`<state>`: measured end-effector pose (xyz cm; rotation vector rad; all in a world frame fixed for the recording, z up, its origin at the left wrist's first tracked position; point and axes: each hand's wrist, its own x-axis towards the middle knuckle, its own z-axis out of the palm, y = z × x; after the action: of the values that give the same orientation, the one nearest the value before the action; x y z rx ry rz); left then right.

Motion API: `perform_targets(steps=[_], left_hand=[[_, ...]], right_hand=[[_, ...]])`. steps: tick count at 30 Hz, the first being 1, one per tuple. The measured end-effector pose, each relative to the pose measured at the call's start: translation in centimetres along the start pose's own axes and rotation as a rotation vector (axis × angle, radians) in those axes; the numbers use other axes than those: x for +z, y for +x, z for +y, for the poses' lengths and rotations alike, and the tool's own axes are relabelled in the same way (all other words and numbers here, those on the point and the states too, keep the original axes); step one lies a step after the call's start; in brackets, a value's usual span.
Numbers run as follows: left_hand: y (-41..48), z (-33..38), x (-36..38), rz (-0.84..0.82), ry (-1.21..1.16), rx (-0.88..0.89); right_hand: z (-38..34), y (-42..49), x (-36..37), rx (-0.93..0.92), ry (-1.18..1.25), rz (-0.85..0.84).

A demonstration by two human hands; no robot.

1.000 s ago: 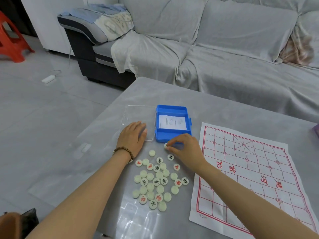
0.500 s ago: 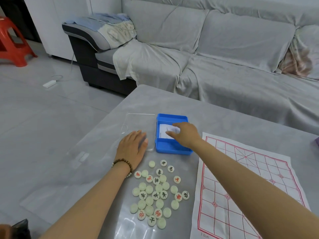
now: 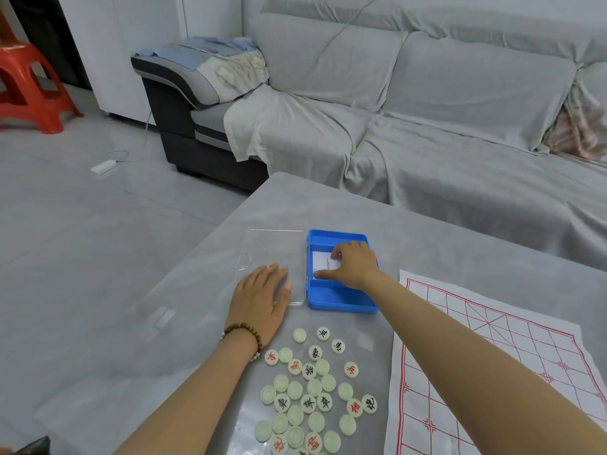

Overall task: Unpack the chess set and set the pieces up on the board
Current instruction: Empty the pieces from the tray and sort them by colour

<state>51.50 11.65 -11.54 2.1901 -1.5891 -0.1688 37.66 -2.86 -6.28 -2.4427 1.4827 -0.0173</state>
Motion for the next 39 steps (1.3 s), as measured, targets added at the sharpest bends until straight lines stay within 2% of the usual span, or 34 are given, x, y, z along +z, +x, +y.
perform_targets(steps=[4,7,13,17,18,21,24,26,28,30,35,39], left_hand=[[0.0,0.0,0.0,0.001,0.008,-0.004],[-0.1,0.0,-0.2,-0.003,0.006,-0.006],[-0.2,0.3,-0.6,-0.007,0.001,-0.007],[-0.3,0.3,-0.6,-0.009,0.004,0.010],[-0.3,0.2,-0.6,-0.014,-0.006,0.013],[-0.3,0.6,-1.5,-0.001,-0.114,0.005],[-0.2,4.1,-3.6,0.072,-0.301,0.037],[-0.3,8.6,-5.4,-0.036,-0.655,-0.028],[-0.6,13.1,-6.3,-0.213,-1.042,-0.174],[-1.2,16.6,-6.2,-0.305,-1.208,-0.223],[-3.7,24.6,-4.2,-0.272,-1.258,-0.149],[-5.9,32.2,-1.3,-0.370,-1.226,-0.109]], right_hand=[[-0.8,-0.6,0.6,0.167,0.027,0.052],[-1.4,-0.5,0.8,0.279,0.126,0.021],[-1.4,-1.0,1.0,0.296,0.335,0.081],[-0.5,-1.7,0.6,0.305,0.467,0.230],[-0.2,-1.9,0.4,0.312,0.592,0.275],[0.1,-3.6,-1.4,0.409,1.219,0.310],[1.1,-6.6,-4.0,0.347,1.617,0.122],[2.2,-9.4,-5.7,0.237,1.733,-0.012],[3.9,-12.2,-6.9,0.177,1.766,-0.059],[6.1,-15.0,-8.0,0.176,1.743,-0.040],[13.7,-21.5,-10.6,0.251,1.648,0.089],[20.4,-26.6,-11.8,0.350,1.491,0.163]])
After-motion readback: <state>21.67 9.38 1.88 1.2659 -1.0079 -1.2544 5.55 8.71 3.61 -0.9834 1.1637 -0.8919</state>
